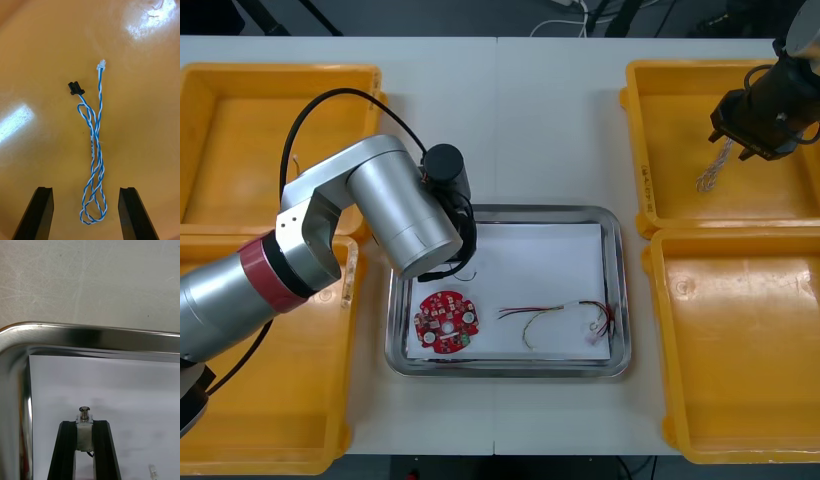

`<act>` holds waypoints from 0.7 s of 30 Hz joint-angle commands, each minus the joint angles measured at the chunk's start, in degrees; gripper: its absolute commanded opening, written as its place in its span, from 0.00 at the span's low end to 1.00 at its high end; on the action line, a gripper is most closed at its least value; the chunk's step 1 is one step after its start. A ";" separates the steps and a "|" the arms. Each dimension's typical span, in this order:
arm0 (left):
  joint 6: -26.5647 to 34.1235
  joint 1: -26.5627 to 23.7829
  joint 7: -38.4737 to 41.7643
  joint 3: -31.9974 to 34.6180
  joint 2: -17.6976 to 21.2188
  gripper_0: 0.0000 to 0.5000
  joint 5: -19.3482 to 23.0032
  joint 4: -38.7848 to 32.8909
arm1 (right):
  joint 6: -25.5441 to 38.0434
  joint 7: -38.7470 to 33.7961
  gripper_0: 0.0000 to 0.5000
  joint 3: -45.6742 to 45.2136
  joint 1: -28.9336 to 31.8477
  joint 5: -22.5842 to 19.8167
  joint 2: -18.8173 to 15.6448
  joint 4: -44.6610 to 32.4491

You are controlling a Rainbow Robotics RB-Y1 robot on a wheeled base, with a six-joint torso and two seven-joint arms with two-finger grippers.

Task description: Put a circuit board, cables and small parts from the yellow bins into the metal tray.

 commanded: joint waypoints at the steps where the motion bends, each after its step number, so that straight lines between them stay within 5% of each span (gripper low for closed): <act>1: -1.23 -2.69 0.12 -1.63 -1.25 0.00 -1.00 0.55 | -2.22 -0.50 1.00 0.03 -3.24 0.08 0.29 1.21; 14: -1.23 -2.60 0.48 -2.16 -1.25 0.05 -0.74 0.64 | -5.47 0.20 1.00 -0.14 -3.15 -1.41 0.20 4.90; 16: -1.14 -2.60 0.56 -2.16 -1.25 0.24 -0.74 0.55 | -5.56 0.20 1.00 -0.14 -3.15 -1.68 0.29 4.90; 21: -1.14 -2.43 0.92 -2.07 -1.25 1.00 -0.74 0.55 | -6.00 0.29 1.00 -0.06 -2.97 -3.70 0.20 6.92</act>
